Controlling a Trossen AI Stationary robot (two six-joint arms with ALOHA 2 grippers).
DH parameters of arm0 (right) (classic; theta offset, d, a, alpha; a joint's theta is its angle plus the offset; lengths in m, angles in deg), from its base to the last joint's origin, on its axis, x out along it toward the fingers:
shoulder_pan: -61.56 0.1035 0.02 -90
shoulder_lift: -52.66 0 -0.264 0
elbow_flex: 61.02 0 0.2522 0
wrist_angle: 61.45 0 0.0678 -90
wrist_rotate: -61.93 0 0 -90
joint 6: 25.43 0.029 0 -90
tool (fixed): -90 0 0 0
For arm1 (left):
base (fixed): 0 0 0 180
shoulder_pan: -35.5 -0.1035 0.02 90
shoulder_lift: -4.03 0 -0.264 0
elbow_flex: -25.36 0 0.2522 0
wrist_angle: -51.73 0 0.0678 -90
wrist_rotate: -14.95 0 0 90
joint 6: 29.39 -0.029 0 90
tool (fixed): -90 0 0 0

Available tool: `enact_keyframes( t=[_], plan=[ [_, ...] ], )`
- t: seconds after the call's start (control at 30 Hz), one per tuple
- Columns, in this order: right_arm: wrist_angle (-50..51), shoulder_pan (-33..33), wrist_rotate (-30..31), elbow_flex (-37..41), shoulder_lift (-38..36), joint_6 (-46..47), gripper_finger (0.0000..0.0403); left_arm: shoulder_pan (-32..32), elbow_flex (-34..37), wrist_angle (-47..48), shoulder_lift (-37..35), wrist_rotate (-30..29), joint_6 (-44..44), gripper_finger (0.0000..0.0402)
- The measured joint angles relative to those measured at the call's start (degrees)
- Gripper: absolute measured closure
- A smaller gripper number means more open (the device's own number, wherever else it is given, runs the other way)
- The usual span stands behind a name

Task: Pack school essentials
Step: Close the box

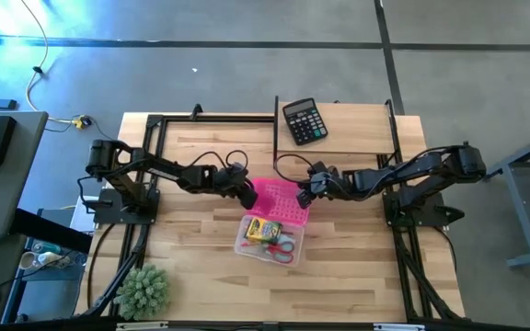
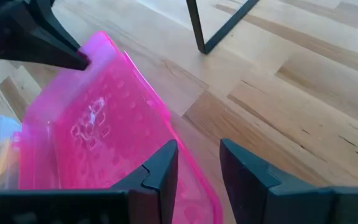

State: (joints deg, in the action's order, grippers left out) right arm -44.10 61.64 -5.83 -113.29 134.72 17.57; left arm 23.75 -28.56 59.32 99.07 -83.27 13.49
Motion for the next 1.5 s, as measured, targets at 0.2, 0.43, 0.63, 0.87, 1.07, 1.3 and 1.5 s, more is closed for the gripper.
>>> enact_keyframes(
  t=[0.2,0.43,0.63,0.87,1.07,1.3,1.5],
  plan=[
    [0.7,-0.1,0.3,0.0,0.0,0.0,0.0295,1.2,-0.1,-1.3,0.0,0.8,0.7,0.0392],
    [0.1,0.0,-0.9,0.0,-0.2,-2.1,0.0295,2.5,0.0,-0.7,0.0,-0.2,1.1,0.0393],
    [0.4,0.3,-6.6,0.0,-0.2,-3.6,0.0295,3.0,0.0,-1.2,0.0,-2.4,1.8,0.0396],
    [6.8,4.5,-6.2,0.0,-0.2,0.5,0.0295,3.0,-1.8,-1.6,0.0,-4.3,1.0,0.0398],
    [16.2,7.9,-2.4,0.0,-0.2,8.5,0.0295,3.1,-3.5,-1.9,0.0,-5.2,-0.3,0.0398],
    [13.3,12.8,-2.0,0.0,-0.2,11.0,0.0295,3.6,-4.4,-5.1,0.0,-7.2,-1.5,0.0398],
    [10.5,13.5,-0.7,0.0,-0.2,9.8,0.0295,3.6,-4.4,-5.9,0.0,-7.8,-2.5,0.0398]
  ],
)
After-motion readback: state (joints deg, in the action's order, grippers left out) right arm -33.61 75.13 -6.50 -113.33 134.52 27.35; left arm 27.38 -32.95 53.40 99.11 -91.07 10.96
